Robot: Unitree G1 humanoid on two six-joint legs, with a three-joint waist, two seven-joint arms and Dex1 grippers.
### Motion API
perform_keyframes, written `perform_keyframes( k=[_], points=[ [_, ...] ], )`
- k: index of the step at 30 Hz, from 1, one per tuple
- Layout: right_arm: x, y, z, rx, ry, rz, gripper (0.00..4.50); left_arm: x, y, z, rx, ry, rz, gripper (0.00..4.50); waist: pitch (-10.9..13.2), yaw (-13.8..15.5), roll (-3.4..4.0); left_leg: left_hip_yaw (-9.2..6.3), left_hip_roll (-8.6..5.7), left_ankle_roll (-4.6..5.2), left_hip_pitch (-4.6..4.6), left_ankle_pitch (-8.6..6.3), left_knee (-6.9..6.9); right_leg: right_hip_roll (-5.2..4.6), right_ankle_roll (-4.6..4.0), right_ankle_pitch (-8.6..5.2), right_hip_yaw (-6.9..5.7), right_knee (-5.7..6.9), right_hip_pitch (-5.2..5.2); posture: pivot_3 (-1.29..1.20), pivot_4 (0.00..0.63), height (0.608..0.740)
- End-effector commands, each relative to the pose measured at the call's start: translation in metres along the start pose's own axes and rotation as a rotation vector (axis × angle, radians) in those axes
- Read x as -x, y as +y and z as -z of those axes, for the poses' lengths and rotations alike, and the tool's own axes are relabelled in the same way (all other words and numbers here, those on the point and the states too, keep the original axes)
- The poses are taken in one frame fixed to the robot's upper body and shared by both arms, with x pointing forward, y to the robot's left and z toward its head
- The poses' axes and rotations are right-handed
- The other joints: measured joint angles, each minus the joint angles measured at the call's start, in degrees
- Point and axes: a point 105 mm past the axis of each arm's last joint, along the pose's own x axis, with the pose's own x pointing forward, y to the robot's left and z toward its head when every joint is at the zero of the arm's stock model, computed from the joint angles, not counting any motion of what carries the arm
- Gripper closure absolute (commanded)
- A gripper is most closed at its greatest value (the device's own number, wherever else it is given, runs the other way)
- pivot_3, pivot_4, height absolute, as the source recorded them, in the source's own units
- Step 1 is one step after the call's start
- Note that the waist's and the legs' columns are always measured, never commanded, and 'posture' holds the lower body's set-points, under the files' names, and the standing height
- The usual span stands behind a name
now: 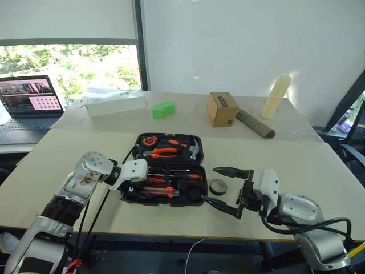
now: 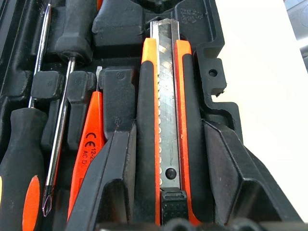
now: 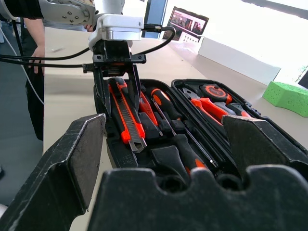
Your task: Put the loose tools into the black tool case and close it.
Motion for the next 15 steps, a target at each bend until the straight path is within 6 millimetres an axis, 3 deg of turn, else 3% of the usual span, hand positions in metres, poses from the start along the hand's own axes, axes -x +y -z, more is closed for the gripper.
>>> perform_keyframes(
  k=[1,2,3,7,11,15],
  points=[
    [0.000,-0.003,-0.011,0.047,-0.026,0.012,0.00,-0.005,-0.012,0.017,0.058,0.056,0.052,2.92,0.00,-0.05,0.00,0.00,0.00,0.00,0.01,0.00,0.00,0.00,0.00,0.00,0.00,0.00,0.00,0.00,0.150,0.740],
    [0.000,-0.003,-0.011,0.048,-0.026,0.011,0.00,-0.005,-0.007,0.015,0.050,0.037,0.017,2.92,0.00,-0.08,0.00,0.01,0.00,0.00,0.05,0.00,0.00,0.00,0.00,0.00,0.02,0.01,0.03,0.00,0.150,0.740],
    [0.000,-0.004,-0.011,0.047,-0.025,0.010,0.00,-0.004,-0.004,0.010,0.032,0.007,0.004,1.91,0.00,-0.09,0.01,0.01,0.00,0.00,0.06,0.00,0.00,0.00,0.00,0.00,0.02,0.02,0.03,0.00,0.150,0.740],
    [-0.001,-0.004,-0.010,0.046,-0.025,0.004,0.00,0.003,0.008,-0.014,0.001,-0.134,-0.033,0.57,0.00,0.02,0.01,0.00,0.00,0.00,0.05,0.00,0.01,0.00,0.00,0.00,0.02,0.03,0.02,0.00,0.150,0.740],
    [-0.002,-0.004,-0.009,0.045,-0.025,-0.004,0.00,0.016,0.011,-0.033,-0.011,-0.267,-0.037,0.57,0.00,0.05,0.00,-0.01,0.00,-0.01,-0.06,0.00,0.06,-0.01,0.00,0.00,0.00,0.01,-0.04,0.00,0.150,0.740],
    [-0.002,-0.004,-0.009,0.047,-0.028,-0.002,0.00,0.029,0.014,-0.031,0.002,-0.282,-0.061,0.57,0.00,0.05,0.00,-0.02,0.00,-0.01,-0.08,0.01,0.06,0.00,0.01,0.00,0.00,0.01,-0.05,0.00,0.150,0.740]
  ],
)
